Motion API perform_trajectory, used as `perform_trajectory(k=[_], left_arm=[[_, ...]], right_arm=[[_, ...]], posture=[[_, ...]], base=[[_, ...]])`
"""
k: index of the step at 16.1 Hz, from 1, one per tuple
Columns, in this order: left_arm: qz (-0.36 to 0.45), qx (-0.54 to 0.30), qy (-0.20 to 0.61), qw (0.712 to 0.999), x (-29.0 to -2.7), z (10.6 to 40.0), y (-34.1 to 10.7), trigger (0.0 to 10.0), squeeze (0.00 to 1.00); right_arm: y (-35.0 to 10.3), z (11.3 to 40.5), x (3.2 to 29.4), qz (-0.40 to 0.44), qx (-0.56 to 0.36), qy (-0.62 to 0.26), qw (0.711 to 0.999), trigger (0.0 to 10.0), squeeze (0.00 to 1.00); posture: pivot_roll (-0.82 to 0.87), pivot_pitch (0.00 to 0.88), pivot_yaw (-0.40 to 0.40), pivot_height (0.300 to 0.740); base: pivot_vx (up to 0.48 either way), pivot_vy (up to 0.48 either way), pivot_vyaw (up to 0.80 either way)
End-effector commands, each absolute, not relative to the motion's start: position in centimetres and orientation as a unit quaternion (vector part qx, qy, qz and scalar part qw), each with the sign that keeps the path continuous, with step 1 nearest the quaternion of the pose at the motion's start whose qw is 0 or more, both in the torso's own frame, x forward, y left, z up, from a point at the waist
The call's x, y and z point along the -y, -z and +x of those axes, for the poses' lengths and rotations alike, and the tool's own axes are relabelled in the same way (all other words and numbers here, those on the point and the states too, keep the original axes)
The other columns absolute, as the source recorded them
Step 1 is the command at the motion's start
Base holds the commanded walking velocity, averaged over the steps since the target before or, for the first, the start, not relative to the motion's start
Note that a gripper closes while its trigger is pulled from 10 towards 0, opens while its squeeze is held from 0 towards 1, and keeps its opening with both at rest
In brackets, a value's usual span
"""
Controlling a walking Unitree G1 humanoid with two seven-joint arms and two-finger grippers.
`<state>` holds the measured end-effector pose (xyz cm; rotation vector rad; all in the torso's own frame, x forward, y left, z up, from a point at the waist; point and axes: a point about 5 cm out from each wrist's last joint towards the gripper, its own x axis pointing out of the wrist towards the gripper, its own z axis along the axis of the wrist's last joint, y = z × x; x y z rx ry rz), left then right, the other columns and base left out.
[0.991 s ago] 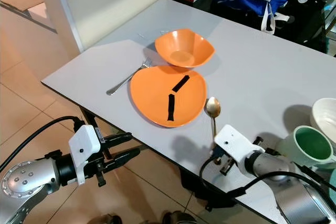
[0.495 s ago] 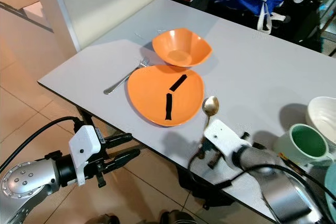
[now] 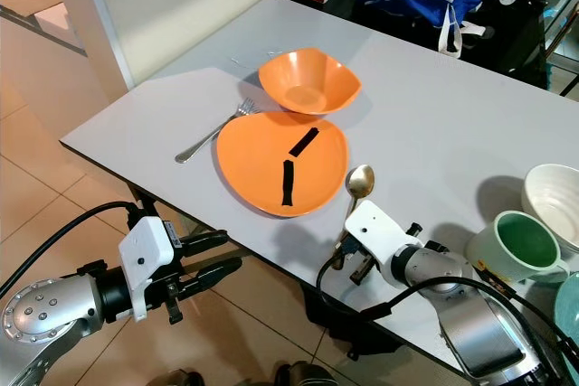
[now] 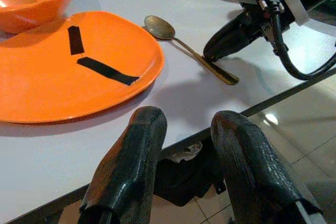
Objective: Setting the table
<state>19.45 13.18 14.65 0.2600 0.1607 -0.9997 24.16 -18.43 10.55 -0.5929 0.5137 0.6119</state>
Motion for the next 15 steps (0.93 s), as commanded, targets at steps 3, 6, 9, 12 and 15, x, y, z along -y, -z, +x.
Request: perform_trajectory(k=[3, 6, 9, 12, 15], left_arm=[[0.125, -0.071, 0.483, 0.864, -12.9, 19.3, -14.9, 10.0, 0.0], [0.105, -0.052, 0.413, 0.903, -13.2, 20.7, -15.7, 10.0, 0.0], [0.078, -0.012, 0.313, 0.946, -13.4, 23.2, -16.9, 10.0, 0.0], [0.059, 0.017, 0.236, 0.97, -13.6, 24.9, -19.5, 10.0, 0.94], [0.073, 0.042, 0.222, 0.971, -14.4, 24.7, -20.8, 10.0, 0.87]], right_arm=[[-9.8, 24.2, 17.9, -0.268, -0.258, -0.307, 0.876, 0.0, 0.0], [-14.1, 24.9, 19.5, -0.238, -0.189, -0.247, 0.92, 4.1, 0.0], [-19.9, 26.0, 20.1, -0.142, -0.03, -0.145, 0.979, 10.0, 0.0], [-18.4, 25.1, 17.4, 0.007, -0.005, -0.101, 0.995, 10.0, 1.0], [-18.0, 25.5, 16.0, 0.048, 0.002, -0.095, 0.994, 10.0, 1.0]], posture=[[-0.07, 0.127, -0.067, 0.74], [-0.06, 0.109, -0.074, 0.74], [-0.07, 0.083, -0.044, 0.74], [-0.01, 0.031, -0.022, 0.74], [0.02, 0.008, -0.015, 0.74]], base=[[0.0, 0.0, 0.0], [0.0, 0.0, 0.0], [0.0, 0.0, 0.0], [0.0, 0.48, 0.0], [0.0, 0.48, 0.0]])
